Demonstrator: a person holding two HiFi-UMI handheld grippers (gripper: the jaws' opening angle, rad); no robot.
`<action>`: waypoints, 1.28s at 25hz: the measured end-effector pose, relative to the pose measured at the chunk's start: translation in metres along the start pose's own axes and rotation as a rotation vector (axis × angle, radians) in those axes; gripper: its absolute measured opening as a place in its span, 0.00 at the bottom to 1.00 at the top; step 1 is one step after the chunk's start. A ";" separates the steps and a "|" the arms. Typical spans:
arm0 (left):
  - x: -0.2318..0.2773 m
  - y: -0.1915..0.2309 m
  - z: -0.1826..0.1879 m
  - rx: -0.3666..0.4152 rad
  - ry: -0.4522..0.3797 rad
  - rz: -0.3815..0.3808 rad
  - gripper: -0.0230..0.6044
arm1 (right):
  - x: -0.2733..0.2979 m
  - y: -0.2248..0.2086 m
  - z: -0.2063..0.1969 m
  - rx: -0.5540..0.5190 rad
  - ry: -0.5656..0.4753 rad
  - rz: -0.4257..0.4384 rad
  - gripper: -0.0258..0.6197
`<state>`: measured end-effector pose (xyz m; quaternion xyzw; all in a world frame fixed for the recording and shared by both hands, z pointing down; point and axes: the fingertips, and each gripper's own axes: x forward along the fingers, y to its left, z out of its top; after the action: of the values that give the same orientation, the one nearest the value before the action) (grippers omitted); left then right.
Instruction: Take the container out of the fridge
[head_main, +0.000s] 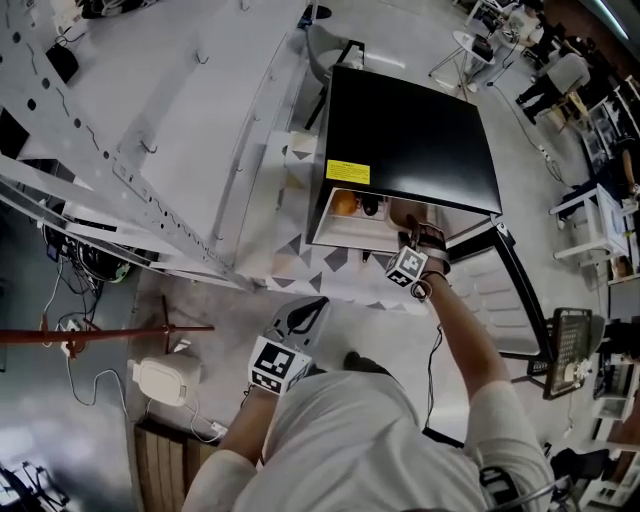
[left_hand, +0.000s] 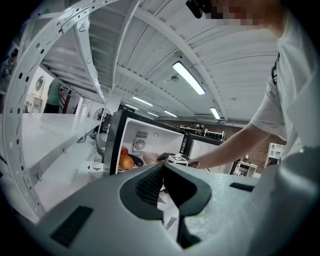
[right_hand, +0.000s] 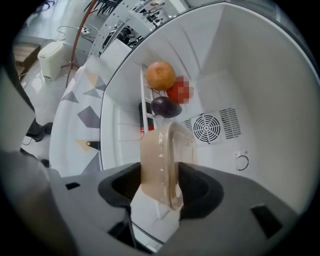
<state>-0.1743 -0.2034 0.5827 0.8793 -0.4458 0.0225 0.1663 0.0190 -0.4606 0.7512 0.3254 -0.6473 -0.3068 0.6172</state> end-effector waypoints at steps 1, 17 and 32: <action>-0.001 0.000 0.001 0.002 -0.002 -0.003 0.04 | -0.004 0.001 0.001 0.010 -0.004 0.004 0.42; -0.003 -0.020 -0.001 0.036 0.001 -0.107 0.04 | -0.094 -0.012 0.019 0.444 -0.172 0.077 0.41; 0.036 -0.053 0.009 0.057 0.007 -0.134 0.04 | -0.197 -0.031 -0.016 0.937 -0.406 0.198 0.41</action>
<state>-0.1112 -0.2053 0.5663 0.9115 -0.3843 0.0270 0.1438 0.0416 -0.3216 0.6098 0.4379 -0.8496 0.0189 0.2933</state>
